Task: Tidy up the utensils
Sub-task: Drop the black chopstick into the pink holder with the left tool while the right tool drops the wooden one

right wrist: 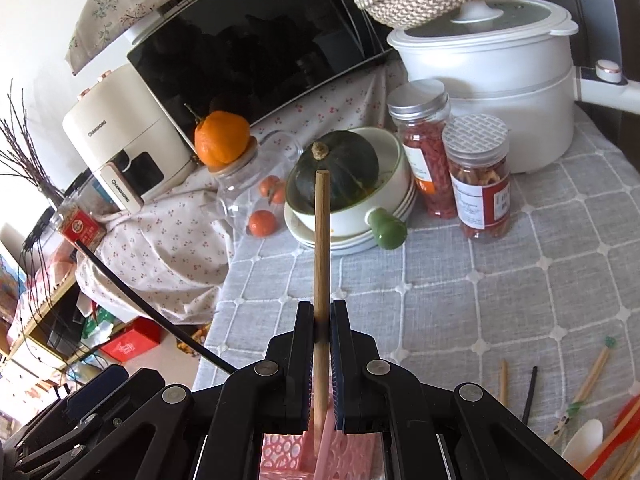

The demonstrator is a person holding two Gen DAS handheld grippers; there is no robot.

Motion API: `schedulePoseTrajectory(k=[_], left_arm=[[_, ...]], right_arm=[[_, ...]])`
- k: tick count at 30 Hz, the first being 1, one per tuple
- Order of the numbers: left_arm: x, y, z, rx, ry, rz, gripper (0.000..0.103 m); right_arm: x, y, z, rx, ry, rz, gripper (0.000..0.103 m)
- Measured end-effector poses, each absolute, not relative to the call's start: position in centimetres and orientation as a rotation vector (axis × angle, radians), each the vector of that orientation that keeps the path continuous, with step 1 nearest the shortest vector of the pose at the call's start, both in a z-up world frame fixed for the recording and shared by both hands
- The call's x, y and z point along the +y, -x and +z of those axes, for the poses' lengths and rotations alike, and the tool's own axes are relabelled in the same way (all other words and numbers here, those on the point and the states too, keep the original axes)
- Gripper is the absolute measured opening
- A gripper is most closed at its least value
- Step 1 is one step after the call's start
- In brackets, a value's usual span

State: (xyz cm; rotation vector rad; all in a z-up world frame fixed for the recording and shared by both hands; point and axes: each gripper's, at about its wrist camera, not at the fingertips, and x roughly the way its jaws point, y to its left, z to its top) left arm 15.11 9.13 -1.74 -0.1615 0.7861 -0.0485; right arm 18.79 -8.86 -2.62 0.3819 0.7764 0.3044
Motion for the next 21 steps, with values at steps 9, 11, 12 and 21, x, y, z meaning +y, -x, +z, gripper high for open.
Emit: schedulePoseTrajectory(k=[9, 11, 12, 21], left_arm=[[8.5, -14.9, -2.0, 0.813, 0.129, -0.072, 0.069], [8.2, -14.6, -2.1, 0.824, 0.123, -0.083, 0.071], [8.1, -14.4, -2.1, 0.829, 0.120, -0.089, 0.072], [5.8, -12.3, -2.0, 0.890, 0.105, -0.168, 0.084]], right_arm=[[-9.8, -18.7, -2.5, 0.797, -0.426, 0.306, 0.037], [-10.5, -18.3, -1.9, 0.786, -0.438, 0.310, 0.043], [-10.9, -18.0, -1.5, 0.783, -0.440, 0.313, 0.047], [-15.5, -14.6, 0.5, 0.829, -0.408, 0.261, 0.073]])
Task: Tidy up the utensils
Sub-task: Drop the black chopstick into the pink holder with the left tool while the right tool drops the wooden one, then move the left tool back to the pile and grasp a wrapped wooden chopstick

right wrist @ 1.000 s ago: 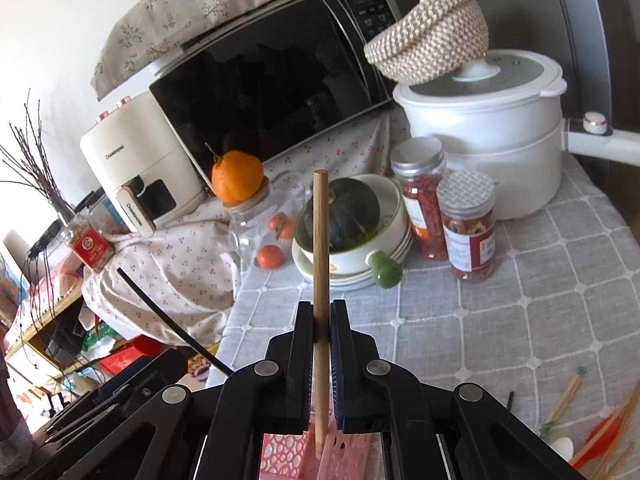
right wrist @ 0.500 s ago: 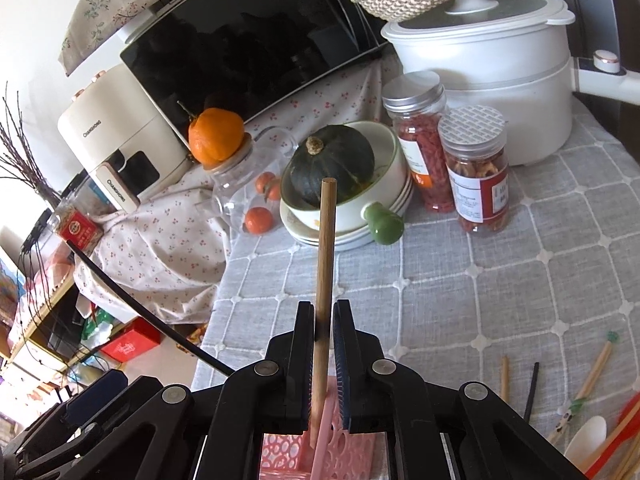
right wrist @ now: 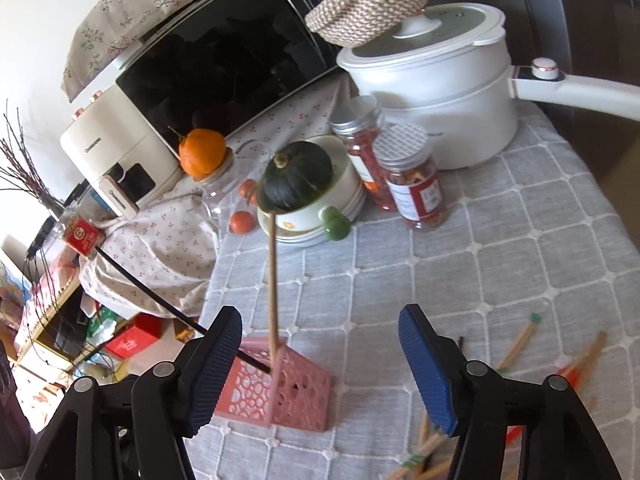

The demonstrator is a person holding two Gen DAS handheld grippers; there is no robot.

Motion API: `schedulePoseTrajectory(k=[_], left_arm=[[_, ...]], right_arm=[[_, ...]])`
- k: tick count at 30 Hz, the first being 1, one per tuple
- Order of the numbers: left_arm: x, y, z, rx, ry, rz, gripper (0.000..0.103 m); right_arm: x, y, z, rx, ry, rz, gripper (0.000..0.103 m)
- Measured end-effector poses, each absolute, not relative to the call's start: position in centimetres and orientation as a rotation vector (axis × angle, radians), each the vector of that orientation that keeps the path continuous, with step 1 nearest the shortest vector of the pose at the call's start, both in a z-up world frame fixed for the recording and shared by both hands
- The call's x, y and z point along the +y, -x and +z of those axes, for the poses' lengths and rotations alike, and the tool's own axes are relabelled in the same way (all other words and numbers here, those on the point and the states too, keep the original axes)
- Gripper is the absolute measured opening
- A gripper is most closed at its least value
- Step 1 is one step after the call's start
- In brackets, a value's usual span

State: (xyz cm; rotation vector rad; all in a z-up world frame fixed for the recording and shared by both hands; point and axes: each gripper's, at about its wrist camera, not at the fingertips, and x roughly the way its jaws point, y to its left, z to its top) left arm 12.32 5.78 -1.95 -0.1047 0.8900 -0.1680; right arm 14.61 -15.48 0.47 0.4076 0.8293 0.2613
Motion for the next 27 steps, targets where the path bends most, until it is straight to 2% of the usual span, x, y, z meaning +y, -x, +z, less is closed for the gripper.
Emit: schedulePoseTrajectory(k=[12, 19, 27], left_arm=[[-0.1, -9.5, -2.6, 0.941, -0.016, -0.267, 0.089], [-4.7, -9.1, -4.2, 0.989, -0.123, -0.325, 0.089], [-9.8, -12.4, -6.7, 1.088, -0.167, -0.364, 0.086]], right_arm=[[-23.0, -9.5, -2.3, 0.972, -0.267, 0.116, 0.086], [-25.9, -7.0, -5.0, 1.035, -0.130, 0.056, 0.087], [-29.0, -7.1, -6.3, 1.085, -0.170, 0.017, 0.087]])
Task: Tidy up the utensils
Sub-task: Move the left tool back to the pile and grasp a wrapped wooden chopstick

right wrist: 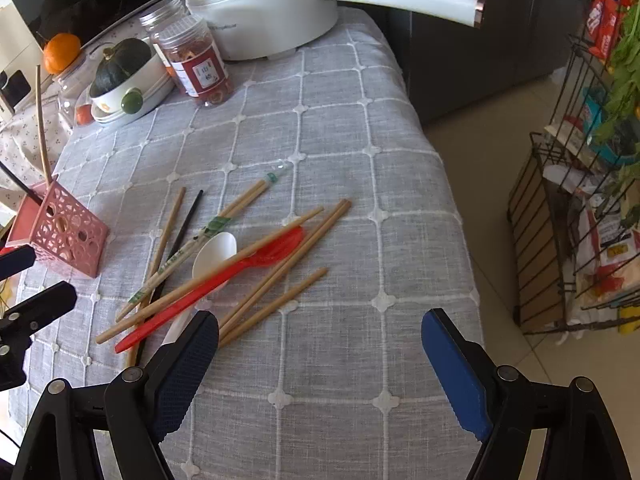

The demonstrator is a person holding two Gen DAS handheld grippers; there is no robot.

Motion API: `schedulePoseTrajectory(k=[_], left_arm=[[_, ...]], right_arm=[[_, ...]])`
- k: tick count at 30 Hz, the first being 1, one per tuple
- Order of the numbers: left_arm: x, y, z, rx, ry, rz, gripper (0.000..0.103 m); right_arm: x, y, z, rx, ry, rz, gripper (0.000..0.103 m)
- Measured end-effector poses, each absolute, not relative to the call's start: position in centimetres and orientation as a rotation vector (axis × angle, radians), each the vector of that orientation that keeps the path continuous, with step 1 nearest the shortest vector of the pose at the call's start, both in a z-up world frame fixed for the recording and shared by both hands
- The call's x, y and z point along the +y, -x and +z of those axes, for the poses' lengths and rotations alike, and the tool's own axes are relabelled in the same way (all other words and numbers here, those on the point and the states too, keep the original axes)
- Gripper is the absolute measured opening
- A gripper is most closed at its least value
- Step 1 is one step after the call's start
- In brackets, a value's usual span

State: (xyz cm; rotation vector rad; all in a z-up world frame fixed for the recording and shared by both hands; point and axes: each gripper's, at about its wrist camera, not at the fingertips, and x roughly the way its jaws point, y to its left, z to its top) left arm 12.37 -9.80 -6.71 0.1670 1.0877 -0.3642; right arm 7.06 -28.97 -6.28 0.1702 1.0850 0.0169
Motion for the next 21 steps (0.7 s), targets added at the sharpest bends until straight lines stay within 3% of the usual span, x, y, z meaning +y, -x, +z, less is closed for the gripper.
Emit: schedulePoseTrajectory(k=[6, 9, 21], left_arm=[[-14.6, -17.1, -9.5, 1.178, -0.183, -0.404, 0.042], [-16.2, -19.7, -11.4, 1.218, -0.189, -0.393, 0.030], [-20.2, -23.7, -15.5, 1.298, -0.188, -0.406, 0.016]], right_arm=[[-30.3, -7.9, -6.7, 1.096, -0.192, -0.022, 0.087], [-30.8, -8.2, -7.2, 1.115, -0.196, -0.030, 0.087], [-32.7, -8.9, -9.1, 1.164, -0.224, -0.033, 0.087]])
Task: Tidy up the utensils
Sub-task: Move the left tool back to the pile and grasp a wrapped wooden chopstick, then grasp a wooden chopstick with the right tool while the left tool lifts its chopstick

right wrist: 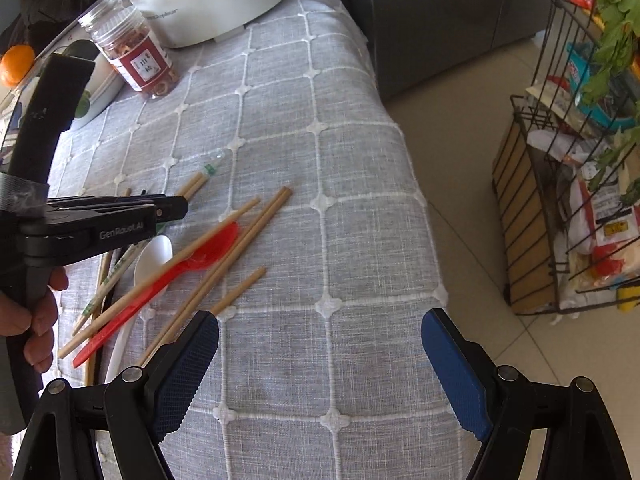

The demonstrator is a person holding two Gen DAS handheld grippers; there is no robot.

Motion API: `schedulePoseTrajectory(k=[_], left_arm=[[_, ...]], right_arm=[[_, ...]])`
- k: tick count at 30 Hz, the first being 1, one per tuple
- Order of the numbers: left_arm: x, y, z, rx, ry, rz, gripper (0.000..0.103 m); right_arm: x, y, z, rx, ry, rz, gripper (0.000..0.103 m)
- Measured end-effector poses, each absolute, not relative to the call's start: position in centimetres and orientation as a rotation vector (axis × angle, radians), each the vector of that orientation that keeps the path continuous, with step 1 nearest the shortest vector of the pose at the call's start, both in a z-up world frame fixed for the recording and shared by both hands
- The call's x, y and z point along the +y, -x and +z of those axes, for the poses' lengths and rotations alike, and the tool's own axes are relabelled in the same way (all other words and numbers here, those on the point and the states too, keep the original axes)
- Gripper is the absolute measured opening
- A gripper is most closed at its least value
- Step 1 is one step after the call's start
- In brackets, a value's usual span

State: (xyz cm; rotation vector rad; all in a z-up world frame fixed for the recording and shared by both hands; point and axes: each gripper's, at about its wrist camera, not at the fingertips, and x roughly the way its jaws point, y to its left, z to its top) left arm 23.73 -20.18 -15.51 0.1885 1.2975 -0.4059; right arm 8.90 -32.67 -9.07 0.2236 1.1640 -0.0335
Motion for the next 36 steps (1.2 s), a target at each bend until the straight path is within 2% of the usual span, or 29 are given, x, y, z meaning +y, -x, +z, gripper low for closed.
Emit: schedulePoseTrajectory(k=[2, 7, 21, 30, 36], left_arm=[[-20.3, -23.8, -15.6, 1.297, -0.193, -0.404, 0.015], [-19.7, -23.4, -15.1, 1.282, -0.198, -0.402, 0.005], [-10.7, -15.4, -5.3, 1.073, -0.102, -0.449, 0.005], [-2.9, -9.4, -2.2, 0.921, 0.022, -0.427, 0.005], [-0.7, -8.5, -1.0, 0.858, 0.060, -0.436, 0.005]], right_arm=[[-32.8, -9.0, -9.2, 1.164, -0.223, -0.038, 0.087], [-32.7, -9.2, -9.4, 1.173, -0.223, -0.044, 0.087], [-30.4, -10.0, -9.0, 1.182, -0.227, -0.027, 0.087], [-29.1, -11.4, -9.6, 1.191, -0.270, -0.048, 0.087], [-25.9, -13.7, -10.6, 1.204, -0.243, -0.009, 0.085]])
